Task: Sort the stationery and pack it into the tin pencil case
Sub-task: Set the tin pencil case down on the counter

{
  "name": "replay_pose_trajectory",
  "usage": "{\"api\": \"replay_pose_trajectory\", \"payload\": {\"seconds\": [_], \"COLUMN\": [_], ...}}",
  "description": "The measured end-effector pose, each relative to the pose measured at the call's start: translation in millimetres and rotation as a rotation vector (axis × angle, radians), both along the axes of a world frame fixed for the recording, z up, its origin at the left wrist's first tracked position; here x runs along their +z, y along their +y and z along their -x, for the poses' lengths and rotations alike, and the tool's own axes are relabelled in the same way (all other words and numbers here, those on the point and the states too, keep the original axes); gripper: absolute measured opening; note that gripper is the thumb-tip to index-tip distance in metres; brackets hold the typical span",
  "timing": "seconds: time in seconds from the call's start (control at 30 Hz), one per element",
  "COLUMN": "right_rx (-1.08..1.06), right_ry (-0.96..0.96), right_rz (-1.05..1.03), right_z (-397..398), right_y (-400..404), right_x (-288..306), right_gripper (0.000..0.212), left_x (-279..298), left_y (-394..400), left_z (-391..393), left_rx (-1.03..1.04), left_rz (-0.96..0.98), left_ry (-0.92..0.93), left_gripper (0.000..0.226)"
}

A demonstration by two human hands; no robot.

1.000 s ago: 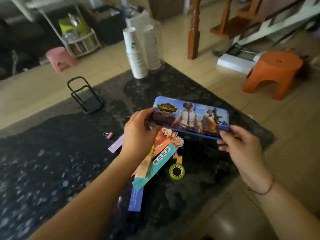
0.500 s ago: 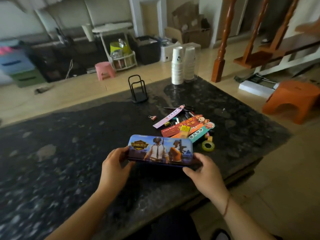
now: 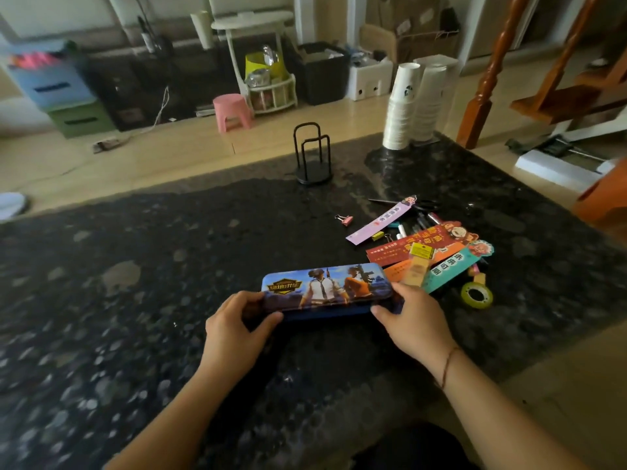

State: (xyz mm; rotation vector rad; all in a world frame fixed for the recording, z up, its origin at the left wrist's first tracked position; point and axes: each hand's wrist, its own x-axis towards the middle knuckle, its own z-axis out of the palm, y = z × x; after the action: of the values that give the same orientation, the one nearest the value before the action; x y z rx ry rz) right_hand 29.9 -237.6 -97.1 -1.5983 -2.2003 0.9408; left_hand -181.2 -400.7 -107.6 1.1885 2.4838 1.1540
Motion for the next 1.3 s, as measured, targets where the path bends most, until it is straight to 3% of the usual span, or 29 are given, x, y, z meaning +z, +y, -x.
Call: {"api": "replay_pose_trajectory", "payload": {"seconds": [0.1, 0.2, 0.27, 0.4, 0.47, 0.6, 0.73, 0.87, 0.97, 1.1, 1.3], "right_rx": [0.045, 0.041, 0.033, 0.048, 0.038, 0.018, -0.002, -0.059, -0.057, -0.036, 0.111], "right_ry": [-0.068, -0.059, -0.047, -0.034, -0.005, 0.023, -0.019, -0.091, -0.172, -0.266, -0.503], "right_rz": [0.002, 0.022, 0.025, 0.027, 0.033, -0.016, -0.068, -0.149, -0.182, -0.173, -0.181], "right_z": [0.9, 0.3, -1.0, -1.3, -0.1, 3.3, 9.6, 18.9, 25.0, 38.5, 75.6], "right_y": [1.7, 1.0, 2.5, 2.3, 1.4, 5.6, 13.8, 19.3, 17.7, 15.4, 4.0], "right_x": [-2.4, -2.3, -0.6, 3.8, 6.4, 9.0, 12.0, 11.9, 11.1, 15.7, 31.0], "right_gripper": [0.056, 0.055, 0.053, 0.036, 0.025, 0.028, 0.011, 0.023, 0.027, 0.020, 0.013], "left_x": [5.9, 8.8, 13.3, 19.1, 24.1, 29.2, 16.8, 12.2, 13.9, 17.3, 24.4], "left_y": [2.6, 4.7, 6.6, 12.5, 17.8, 44.9, 61.0, 55.5, 50.2, 51.6, 37.3], "left_z": [13.6, 27.8, 34.8, 50.3, 55.8, 59.2, 62.4, 54.6, 52.0, 53.3, 71.8], "left_rx": [-0.094, -0.378, -0.446, -0.457, -0.420, -0.173, 0.010, 0.021, 0.029, 0.032, 0.124], "left_rz": [-0.007, 0.168, 0.286, 0.239, 0.180, 0.065, 0.077, 0.160, 0.237, 0.311, 0.425], "left_ry": [0.106, 0.110, 0.134, 0.173, 0.106, -0.210, -0.296, -0.164, -0.018, -0.014, 0.108], "left_gripper": [0.015, 0.060, 0.073, 0.060, 0.053, 0.038, 0.042, 0.045, 0.029, 0.011, 0.012]}}
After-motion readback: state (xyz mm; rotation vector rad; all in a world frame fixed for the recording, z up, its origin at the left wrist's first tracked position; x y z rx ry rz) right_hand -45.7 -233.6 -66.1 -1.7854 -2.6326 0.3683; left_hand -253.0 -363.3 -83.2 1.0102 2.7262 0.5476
